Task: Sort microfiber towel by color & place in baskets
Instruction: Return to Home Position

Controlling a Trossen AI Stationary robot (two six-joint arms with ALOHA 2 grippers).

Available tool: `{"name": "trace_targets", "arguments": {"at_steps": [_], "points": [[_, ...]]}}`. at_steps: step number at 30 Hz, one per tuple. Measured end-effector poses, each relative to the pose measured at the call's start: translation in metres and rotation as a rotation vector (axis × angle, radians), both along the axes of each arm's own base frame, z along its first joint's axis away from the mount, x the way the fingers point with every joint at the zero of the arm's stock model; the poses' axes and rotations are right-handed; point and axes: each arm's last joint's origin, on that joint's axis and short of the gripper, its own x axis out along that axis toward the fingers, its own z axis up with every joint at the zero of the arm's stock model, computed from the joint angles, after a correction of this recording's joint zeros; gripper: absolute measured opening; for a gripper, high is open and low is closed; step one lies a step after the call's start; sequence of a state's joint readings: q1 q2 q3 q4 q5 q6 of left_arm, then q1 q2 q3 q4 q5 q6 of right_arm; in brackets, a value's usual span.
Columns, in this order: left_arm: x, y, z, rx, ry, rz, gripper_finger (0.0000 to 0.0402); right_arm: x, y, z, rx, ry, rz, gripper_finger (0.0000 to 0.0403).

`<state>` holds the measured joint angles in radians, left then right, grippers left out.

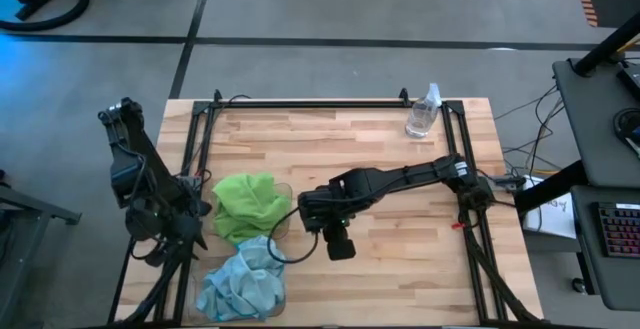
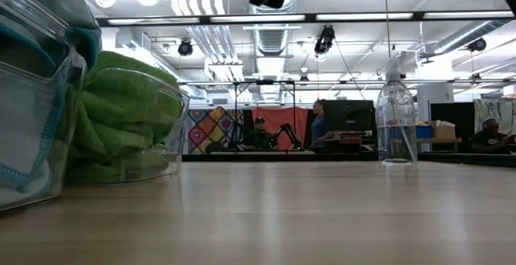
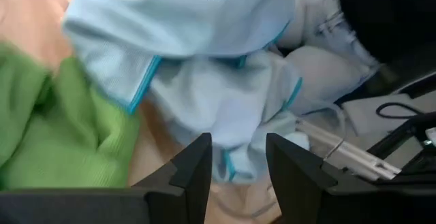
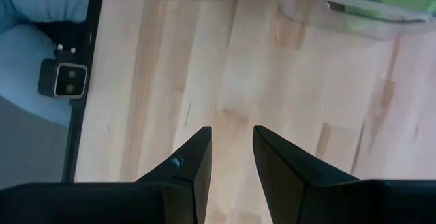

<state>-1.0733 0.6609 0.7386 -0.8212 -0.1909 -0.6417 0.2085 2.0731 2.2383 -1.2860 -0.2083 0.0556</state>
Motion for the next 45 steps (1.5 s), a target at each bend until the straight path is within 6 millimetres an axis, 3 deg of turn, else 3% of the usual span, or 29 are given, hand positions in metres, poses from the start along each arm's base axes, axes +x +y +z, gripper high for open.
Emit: {"name": "trace_targets", "arguments": {"at_steps": [6,15,22,26,30,38,45], "points": [[0.003,-0.009,-0.002,-0.09,-0.121,-0.124,0.0123,-0.017,-0.004,-0.027,0.028,-0.058,-0.035,0.0102],[0.005,-0.013,-0.012,-0.086,-0.15,-0.158,0.0123,-0.09,-0.017,-0.051,0.18,-0.246,-0.203,0.0102],[0.006,-0.013,-0.015,-0.067,-0.184,-0.11,0.0123,-0.14,-0.023,-0.063,0.287,-0.476,-0.21,0.0102],[0.007,-0.012,-0.015,-0.044,-0.214,-0.086,0.0123,-0.167,-0.031,-0.074,0.256,-0.498,-0.248,0.0102],[0.008,-0.011,-0.015,-0.034,-0.216,-0.066,0.0123,-0.189,-0.038,-0.084,0.251,-0.478,-0.412,0.0102],[0.011,-0.017,-0.017,-0.084,-0.13,0.019,0.0123,-0.214,-0.044,-0.095,0.438,-0.382,-0.694,0.0102],[0.016,-0.026,-0.024,-0.05,-0.1,0.026,0.0123,-0.217,-0.045,-0.114,0.433,-0.297,-0.759,0.0102]]}}
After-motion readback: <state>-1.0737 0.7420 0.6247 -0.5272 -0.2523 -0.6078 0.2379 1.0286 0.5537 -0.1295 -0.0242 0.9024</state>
